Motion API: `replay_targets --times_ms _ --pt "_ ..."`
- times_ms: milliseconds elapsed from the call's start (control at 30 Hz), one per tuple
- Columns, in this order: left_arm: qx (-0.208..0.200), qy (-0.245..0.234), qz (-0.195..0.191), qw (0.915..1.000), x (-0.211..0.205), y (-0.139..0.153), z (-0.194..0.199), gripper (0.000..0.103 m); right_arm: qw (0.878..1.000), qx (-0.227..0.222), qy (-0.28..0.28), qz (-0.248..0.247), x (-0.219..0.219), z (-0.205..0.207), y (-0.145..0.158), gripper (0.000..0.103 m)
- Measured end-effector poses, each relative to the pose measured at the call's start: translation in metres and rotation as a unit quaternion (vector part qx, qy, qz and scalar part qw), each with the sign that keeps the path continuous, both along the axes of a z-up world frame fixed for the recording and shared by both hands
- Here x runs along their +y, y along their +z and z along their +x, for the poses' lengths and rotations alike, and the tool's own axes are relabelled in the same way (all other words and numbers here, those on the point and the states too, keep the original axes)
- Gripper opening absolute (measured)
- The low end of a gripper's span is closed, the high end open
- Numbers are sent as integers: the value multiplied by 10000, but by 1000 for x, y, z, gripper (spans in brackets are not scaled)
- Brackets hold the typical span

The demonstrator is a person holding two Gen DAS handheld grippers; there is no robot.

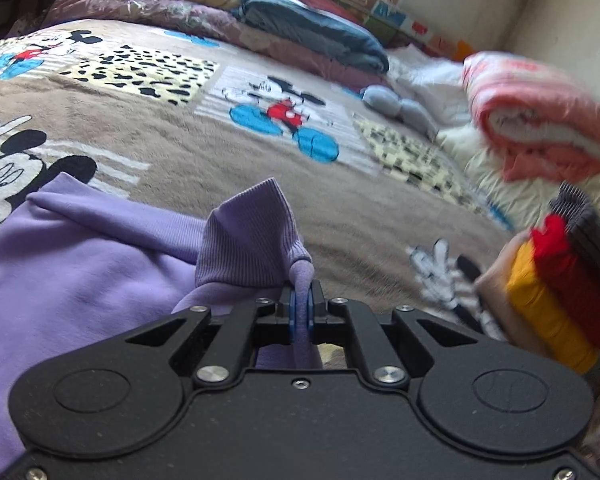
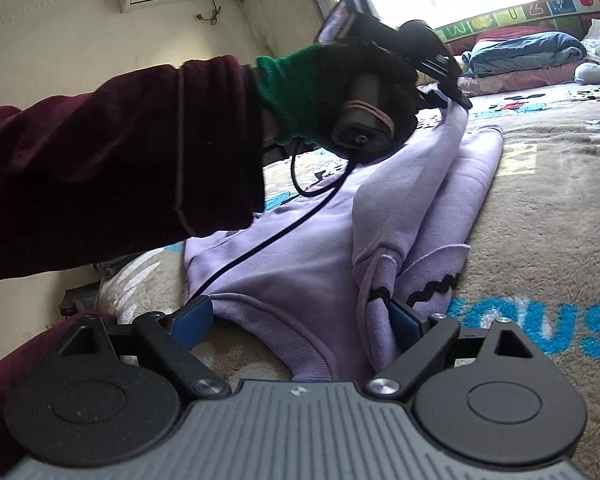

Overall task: Fold clothes
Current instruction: 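Lift the held cuff and lay the sleeve over the body with the left gripper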

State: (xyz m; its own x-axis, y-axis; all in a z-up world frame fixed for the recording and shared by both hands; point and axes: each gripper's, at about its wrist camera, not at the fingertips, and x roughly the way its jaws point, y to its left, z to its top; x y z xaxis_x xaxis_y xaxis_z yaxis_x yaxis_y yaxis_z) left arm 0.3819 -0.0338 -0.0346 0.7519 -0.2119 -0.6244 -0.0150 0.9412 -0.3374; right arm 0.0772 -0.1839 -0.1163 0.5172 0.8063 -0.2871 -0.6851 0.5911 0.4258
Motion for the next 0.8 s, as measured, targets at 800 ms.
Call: replay_targets --times_ms 800 --pt "-225 -732 817 9937 -12 12 29 13 9999 48 -137 50 3 -8 3 85"
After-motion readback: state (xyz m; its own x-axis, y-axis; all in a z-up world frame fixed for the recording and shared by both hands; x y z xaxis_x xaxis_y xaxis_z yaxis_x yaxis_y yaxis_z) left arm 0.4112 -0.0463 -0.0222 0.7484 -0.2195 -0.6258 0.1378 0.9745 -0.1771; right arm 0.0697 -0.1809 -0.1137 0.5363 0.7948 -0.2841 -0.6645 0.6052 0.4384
